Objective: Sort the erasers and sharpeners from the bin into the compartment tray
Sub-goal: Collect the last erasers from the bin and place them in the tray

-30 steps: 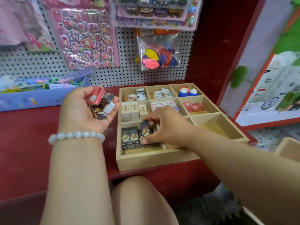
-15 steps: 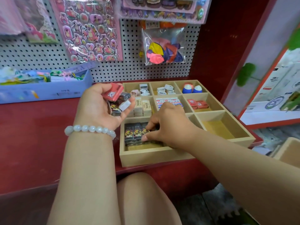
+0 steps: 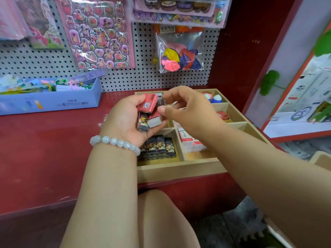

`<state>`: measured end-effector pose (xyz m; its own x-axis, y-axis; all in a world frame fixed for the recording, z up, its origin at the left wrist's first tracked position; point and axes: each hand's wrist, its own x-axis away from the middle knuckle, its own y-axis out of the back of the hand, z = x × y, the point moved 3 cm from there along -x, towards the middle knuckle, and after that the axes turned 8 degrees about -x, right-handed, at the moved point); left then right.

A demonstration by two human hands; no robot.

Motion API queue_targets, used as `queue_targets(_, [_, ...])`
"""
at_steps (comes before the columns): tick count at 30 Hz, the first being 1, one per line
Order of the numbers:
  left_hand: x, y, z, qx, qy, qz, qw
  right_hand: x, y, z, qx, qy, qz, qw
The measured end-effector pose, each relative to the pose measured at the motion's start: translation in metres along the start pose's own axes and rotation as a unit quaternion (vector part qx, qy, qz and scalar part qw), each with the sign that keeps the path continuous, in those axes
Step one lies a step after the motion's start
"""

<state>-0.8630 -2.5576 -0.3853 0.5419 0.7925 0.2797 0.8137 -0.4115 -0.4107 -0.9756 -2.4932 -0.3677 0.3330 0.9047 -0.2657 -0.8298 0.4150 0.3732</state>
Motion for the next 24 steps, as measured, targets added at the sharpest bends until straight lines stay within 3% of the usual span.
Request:
queue_targets(9, [-0.001,-0.001,0.005,-0.064,0.024,0.024,0.997,-0.003,0.007,-0.007,-0.104,-0.039,0.047,0.993])
queue_targets(19, [-0.002,-0.003,0.007,-0.052,0.033,0.026,0.998,-0.005,0.014,-0.004,-0.009,0.031,-0.046,0.998])
queue_targets(24, [-0.004,0.005,0.006,-0.036,0.031,0.009,0.999,0.001,0.015,-0.008,-0.008,-0.001,-0.007,1.000])
